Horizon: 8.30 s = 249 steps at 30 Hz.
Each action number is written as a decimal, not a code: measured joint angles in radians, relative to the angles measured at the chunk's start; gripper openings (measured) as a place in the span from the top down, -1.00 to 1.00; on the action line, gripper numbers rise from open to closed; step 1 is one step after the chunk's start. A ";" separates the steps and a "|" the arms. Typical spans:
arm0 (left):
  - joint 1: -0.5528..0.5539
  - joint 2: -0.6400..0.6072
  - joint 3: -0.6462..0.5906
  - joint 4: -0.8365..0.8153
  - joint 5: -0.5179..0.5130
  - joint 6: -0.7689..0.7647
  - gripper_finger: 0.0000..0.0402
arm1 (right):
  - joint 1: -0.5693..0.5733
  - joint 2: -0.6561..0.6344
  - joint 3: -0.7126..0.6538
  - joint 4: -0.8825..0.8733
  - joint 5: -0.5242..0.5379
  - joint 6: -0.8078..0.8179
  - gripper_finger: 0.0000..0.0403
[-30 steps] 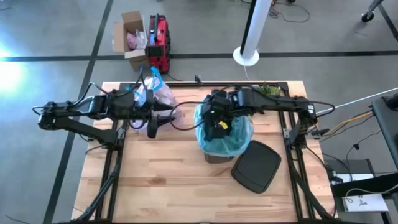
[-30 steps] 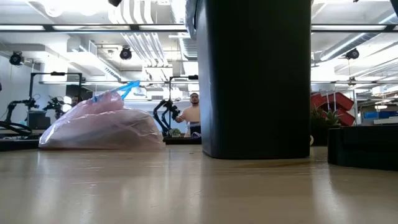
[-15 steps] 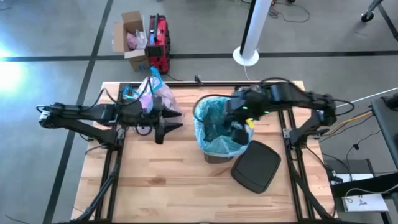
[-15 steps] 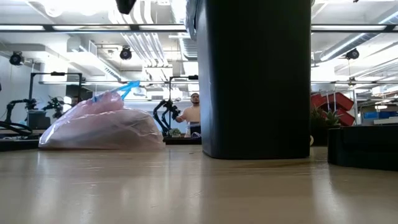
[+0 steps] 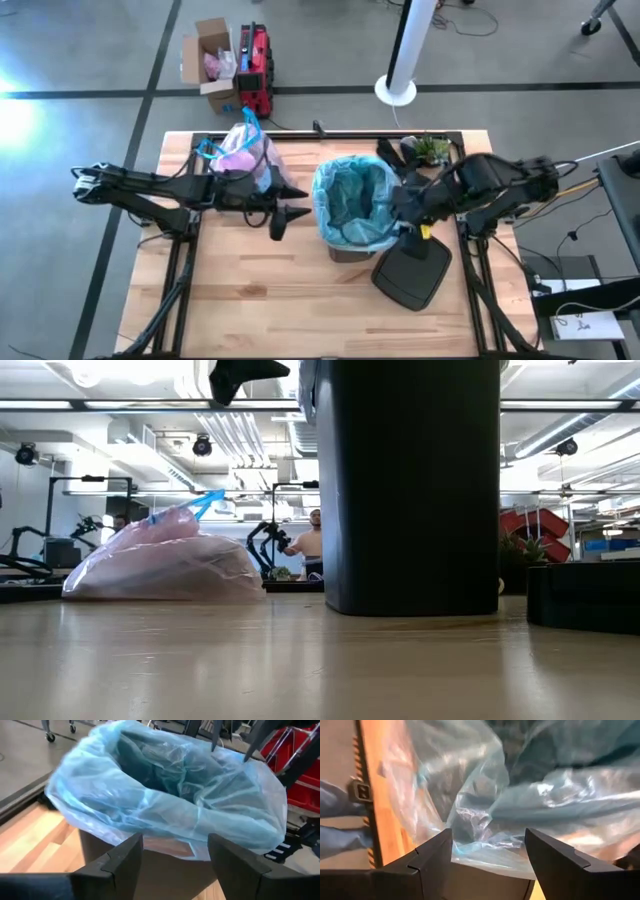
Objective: Place trash/remove bag and relplace
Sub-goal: Insert the new blue trash bag into the black trash bin
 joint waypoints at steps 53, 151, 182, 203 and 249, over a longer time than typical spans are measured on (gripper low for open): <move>-0.294 0.126 0.004 0.231 -0.455 -0.055 -0.15 | 0.149 -0.144 -0.206 0.179 0.272 0.122 -0.42; -0.299 0.229 -0.005 0.194 -0.488 -0.022 0.12 | -0.152 0.061 -0.142 0.568 0.296 -0.079 -0.24; -0.288 0.172 -0.002 0.182 -0.542 0.003 0.15 | -0.224 0.088 -0.142 0.344 0.102 -0.093 -0.14; -0.200 -0.007 -0.002 0.066 -0.307 -0.011 0.22 | -0.169 0.022 -0.142 0.455 0.138 0.016 -0.09; -0.079 -0.056 -0.003 -0.103 -0.226 0.029 0.97 | -0.283 0.101 -0.162 0.475 -0.135 -0.203 1.00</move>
